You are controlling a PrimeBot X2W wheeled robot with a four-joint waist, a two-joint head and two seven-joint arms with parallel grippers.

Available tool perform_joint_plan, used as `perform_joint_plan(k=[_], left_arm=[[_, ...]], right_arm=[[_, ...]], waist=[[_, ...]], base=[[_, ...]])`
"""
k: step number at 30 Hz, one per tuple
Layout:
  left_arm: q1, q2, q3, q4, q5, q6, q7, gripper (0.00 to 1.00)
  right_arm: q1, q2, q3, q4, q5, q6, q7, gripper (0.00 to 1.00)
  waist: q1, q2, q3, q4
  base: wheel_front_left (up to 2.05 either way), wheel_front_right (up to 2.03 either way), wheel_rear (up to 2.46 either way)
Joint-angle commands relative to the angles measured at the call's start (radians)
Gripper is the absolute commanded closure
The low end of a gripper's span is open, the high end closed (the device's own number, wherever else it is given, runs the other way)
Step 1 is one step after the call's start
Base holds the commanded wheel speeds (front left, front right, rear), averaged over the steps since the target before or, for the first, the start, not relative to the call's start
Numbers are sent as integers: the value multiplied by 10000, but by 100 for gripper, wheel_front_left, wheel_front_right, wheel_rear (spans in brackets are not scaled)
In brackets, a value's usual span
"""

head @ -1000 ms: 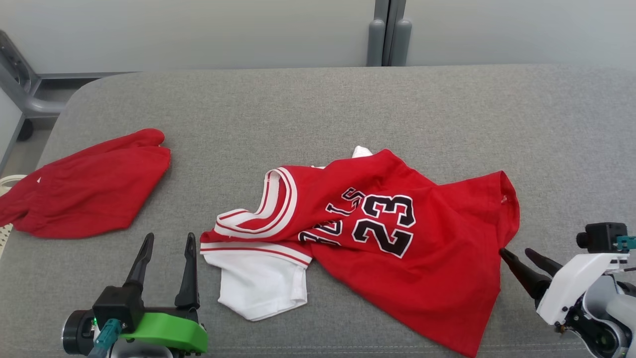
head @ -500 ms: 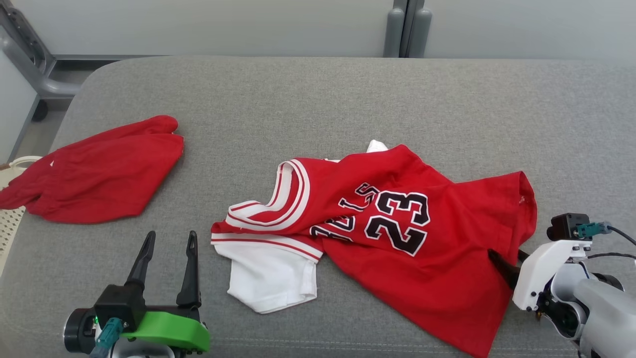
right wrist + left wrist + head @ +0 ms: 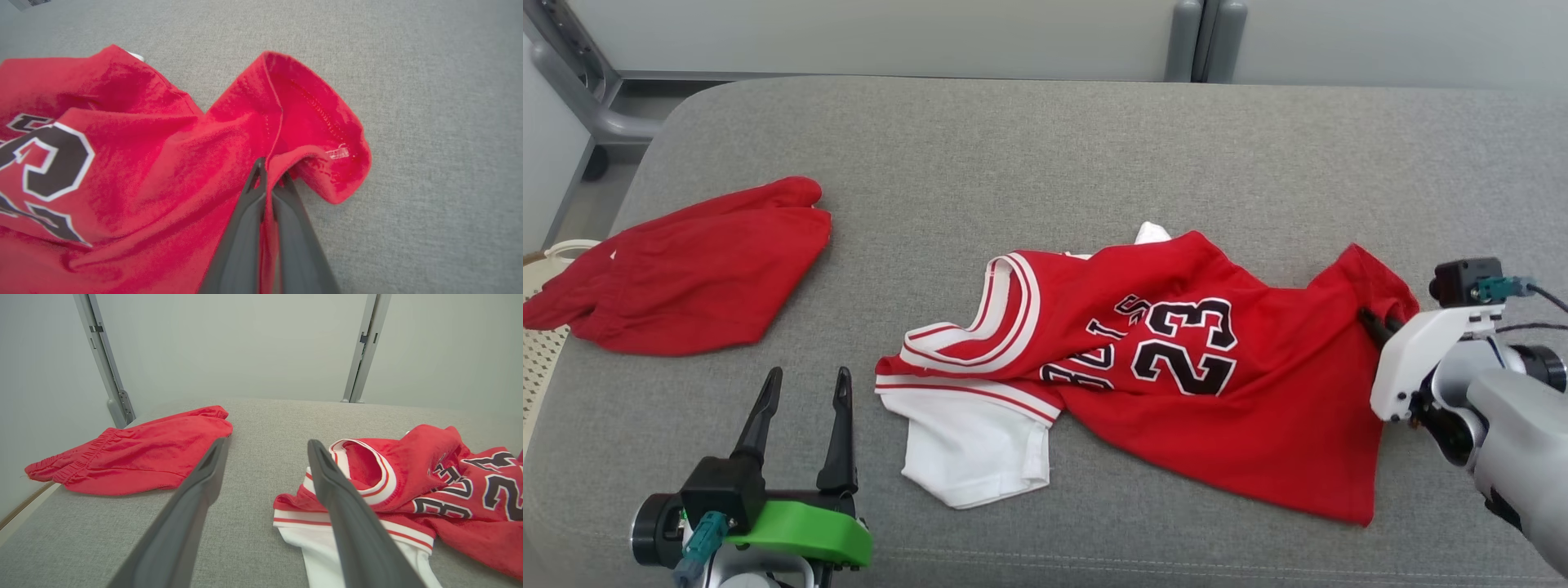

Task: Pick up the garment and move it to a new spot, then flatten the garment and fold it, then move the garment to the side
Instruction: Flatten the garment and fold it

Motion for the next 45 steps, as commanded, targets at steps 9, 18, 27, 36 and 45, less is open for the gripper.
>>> perform_joint_plan(k=[9,18,27,36,45], left_arm=[[-232,26,-95,55,-124,67,-28,0],[-113,26,-33,91,-63,81,-28,0],[88,24,214,0,140,35,-28,0],[424,28,530,-96,226,19,-28,0],[690,28,655,-185,280,-7,-28,0]], right_arm=[[-1570,148,215,1281,-705,-4,-423,100],[-1381,541,342,2149,-796,-5,-828,0],[-1028,194,-667,1111,-844,-5,-1401,0],[1210,3,-4437,-1870,-3511,-4,-1396,0],[4182,1088,-7593,-4660,-6192,-4,-1398,0]], waist=[[0,0,163,338],[0,0,88,230],[0,0,-241,-367],[0,0,-592,-980],[0,0,-958,-1196]], base=[[0,0,0],[0,0,0],[0,0,0],[0,0,0],[0,0,0]])
